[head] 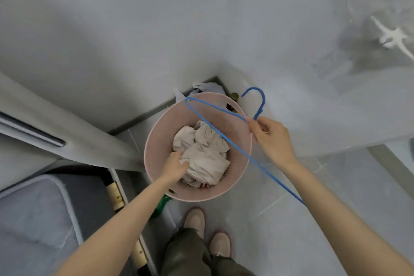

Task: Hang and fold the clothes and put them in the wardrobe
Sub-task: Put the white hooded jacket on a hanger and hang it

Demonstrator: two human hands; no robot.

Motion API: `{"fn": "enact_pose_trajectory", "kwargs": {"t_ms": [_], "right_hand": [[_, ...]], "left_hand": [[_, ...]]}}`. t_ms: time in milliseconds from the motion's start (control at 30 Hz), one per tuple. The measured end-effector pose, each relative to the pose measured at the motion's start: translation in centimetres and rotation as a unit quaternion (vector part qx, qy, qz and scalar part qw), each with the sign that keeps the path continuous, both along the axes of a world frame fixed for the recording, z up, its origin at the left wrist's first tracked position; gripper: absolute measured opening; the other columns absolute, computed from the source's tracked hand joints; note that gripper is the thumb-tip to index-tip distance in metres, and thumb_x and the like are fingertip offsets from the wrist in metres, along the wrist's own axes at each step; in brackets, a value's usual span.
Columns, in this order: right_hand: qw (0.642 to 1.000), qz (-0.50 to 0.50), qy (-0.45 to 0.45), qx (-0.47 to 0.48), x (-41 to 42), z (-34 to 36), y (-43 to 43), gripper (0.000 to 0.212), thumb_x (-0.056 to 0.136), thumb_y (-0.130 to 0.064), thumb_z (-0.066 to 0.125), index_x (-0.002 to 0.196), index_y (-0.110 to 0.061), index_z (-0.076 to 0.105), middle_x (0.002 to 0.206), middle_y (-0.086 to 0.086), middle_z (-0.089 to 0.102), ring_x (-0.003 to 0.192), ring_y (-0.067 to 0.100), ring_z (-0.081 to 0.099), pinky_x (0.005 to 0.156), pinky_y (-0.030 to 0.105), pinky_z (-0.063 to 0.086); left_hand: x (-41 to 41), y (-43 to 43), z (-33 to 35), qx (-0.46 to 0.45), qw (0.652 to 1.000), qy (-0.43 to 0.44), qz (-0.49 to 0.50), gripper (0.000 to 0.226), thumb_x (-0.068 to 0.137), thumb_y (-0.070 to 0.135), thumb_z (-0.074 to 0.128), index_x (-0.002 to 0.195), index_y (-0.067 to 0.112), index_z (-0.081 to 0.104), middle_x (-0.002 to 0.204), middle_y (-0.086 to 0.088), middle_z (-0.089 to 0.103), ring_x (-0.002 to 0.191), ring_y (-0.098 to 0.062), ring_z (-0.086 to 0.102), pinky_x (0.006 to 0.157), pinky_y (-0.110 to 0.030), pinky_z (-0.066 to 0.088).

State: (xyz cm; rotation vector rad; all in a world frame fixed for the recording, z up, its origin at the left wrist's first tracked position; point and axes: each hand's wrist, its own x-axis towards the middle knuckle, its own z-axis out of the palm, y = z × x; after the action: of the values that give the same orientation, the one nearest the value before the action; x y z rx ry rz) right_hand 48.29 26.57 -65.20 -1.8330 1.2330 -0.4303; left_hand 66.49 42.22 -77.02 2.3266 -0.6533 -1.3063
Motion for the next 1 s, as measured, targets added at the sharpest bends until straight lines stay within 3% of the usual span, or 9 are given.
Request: {"fn": "enact_pose_trajectory", "kwargs": {"t_ms": [233,333,400,500,633,733,833,900,1000], "right_hand": [[0.997,0.019,0.057,-0.056,0.4,-10.7,-2.0,0.044,0.091,-0.048,0.052,0.054,-0.025,0.056,0.054,0.006,0.058,0.053,0.021,0.053,0.060,0.035,0.044],[0.997,0.017,0.055,-0.056,0.4,-13.5,-2.2,0.046,0.091,-0.048,0.051,0.053,-0.022,0.056,0.054,0.008,0.058,0.051,0.020,0.051,0.059,0.032,0.042],[0.998,0.010,0.039,-0.051,0.2,-14.8,-2.4,0.046,0.091,-0.047,0.052,0.055,-0.020,0.058,0.055,0.009,0.058,0.046,0.013,0.044,0.054,0.026,0.036],[0.999,0.001,0.029,-0.036,-0.1,-15.8,-2.3,0.046,0.092,-0.044,0.053,0.057,-0.017,0.060,0.052,0.007,0.055,0.044,0.006,0.039,0.049,0.020,0.032],[0.999,-0.004,0.042,-0.013,-0.5,-15.2,-1.9,0.047,0.093,-0.043,0.053,0.060,-0.011,0.060,0.054,0.008,0.055,0.046,0.006,0.038,0.050,0.019,0.031],[0.998,-0.013,0.054,0.007,-0.8,-13.2,-1.3,0.050,0.093,-0.043,0.052,0.065,-0.002,0.057,0.062,0.019,0.056,0.053,0.013,0.040,0.056,0.030,0.033],[0.998,-0.024,0.053,0.017,-1.0,-9.5,-0.5,0.044,0.093,-0.042,0.051,0.057,-0.016,0.055,0.057,0.014,0.054,0.048,0.008,0.038,0.052,0.024,0.033],[0.998,-0.028,0.051,0.021,-1.1,-6.2,0.0,0.042,0.093,-0.041,0.052,0.055,-0.023,0.053,0.054,0.008,0.053,0.045,0.006,0.038,0.050,0.018,0.033],[0.998,-0.029,0.039,0.032,-1.2,-0.5,0.5,0.036,0.094,-0.036,0.053,0.061,-0.023,0.054,0.061,0.008,0.057,0.050,0.005,0.040,0.052,0.017,0.033]], "left_hand": [[0.6,-2.0,-14.3,0.026,0.988,-0.061,-0.137,0.074,0.078,0.032,0.068,0.141,0.010,0.037,0.140,-0.016,0.044,0.130,-0.031,0.039,0.100,-0.032,0.034],[0.6,-2.3,-18.8,0.117,0.970,-0.064,-0.204,0.089,0.080,0.038,0.069,0.150,0.021,0.016,0.153,-0.016,0.017,0.142,-0.033,0.016,0.112,-0.039,0.025],[0.7,-2.3,-21.1,0.151,0.957,-0.089,-0.229,0.079,0.082,0.043,0.064,0.146,0.019,0.023,0.151,-0.014,0.020,0.140,-0.036,0.019,0.110,-0.043,0.028],[0.8,-2.2,-22.7,0.134,0.951,-0.125,-0.249,0.045,0.095,0.036,0.046,0.129,0.006,0.039,0.136,-0.018,0.046,0.124,-0.035,0.043,0.098,-0.041,0.040],[0.9,-2.2,-20.6,0.066,0.961,-0.128,-0.237,0.022,0.098,0.017,0.038,0.117,0.007,0.042,0.121,-0.025,0.056,0.110,-0.036,0.054,0.087,-0.039,0.042],[0.9,-2.6,-16.3,-0.017,0.976,-0.122,-0.179,0.024,0.098,0.017,0.041,0.118,0.002,0.042,0.113,-0.023,0.059,0.104,-0.038,0.055,0.074,-0.034,0.037],[1.1,-2.6,-10.4,-0.096,0.981,-0.110,-0.130,0.024,0.098,0.021,0.043,0.117,0.007,0.041,0.096,-0.007,0.057,0.094,-0.032,0.058,0.068,-0.031,0.033],[1.4,-2.5,-5.7,-0.146,0.978,-0.101,-0.112,0.027,0.097,0.022,0.045,0.123,0.014,0.041,0.097,0.003,0.057,0.091,-0.023,0.058,0.070,-0.030,0.037],[1.9,-2.1,1.4,-0.206,0.968,-0.079,-0.117,0.018,0.095,0.021,0.049,0.113,0.022,0.045,0.096,0.005,0.061,0.085,-0.014,0.059,0.070,-0.030,0.041]]}}
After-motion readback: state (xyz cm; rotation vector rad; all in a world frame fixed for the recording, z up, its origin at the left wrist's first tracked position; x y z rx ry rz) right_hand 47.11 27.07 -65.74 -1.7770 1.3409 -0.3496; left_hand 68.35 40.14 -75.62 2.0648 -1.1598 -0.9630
